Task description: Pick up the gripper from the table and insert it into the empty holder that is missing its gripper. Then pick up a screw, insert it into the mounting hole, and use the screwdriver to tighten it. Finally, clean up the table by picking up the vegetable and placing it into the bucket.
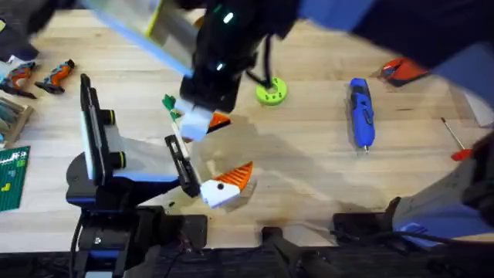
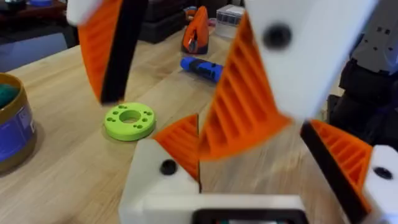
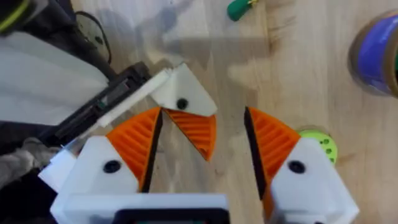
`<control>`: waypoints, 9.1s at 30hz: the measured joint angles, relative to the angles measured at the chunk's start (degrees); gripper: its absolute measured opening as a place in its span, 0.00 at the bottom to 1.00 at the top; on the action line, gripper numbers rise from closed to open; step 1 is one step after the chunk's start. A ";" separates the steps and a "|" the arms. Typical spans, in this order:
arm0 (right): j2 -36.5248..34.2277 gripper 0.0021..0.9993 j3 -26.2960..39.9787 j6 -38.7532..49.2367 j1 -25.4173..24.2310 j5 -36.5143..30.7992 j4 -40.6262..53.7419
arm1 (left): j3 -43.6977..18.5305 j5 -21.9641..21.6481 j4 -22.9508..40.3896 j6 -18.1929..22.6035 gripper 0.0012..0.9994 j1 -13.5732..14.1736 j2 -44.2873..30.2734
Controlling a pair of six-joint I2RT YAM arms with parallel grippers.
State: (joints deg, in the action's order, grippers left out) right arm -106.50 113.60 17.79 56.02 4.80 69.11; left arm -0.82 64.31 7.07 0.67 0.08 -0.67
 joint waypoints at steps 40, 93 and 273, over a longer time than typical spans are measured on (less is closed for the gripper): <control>38.04 0.78 -43.39 -22.29 -49.67 -2.43 -7.53 | 0.00 0.02 0.00 0.00 0.99 0.00 0.00; 37.77 0.78 -57.93 -22.91 -58.03 -2.64 -19.85 | 0.00 0.02 0.00 0.39 0.00 0.00 0.01; 24.90 0.03 -74.62 -48.61 -17.27 42.81 -153.12 | 0.00 0.02 0.00 0.39 0.00 0.00 -0.01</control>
State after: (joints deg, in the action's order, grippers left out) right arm -81.60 38.98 -30.82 38.75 47.61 -84.01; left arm -0.82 64.34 7.07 1.06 0.08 -0.69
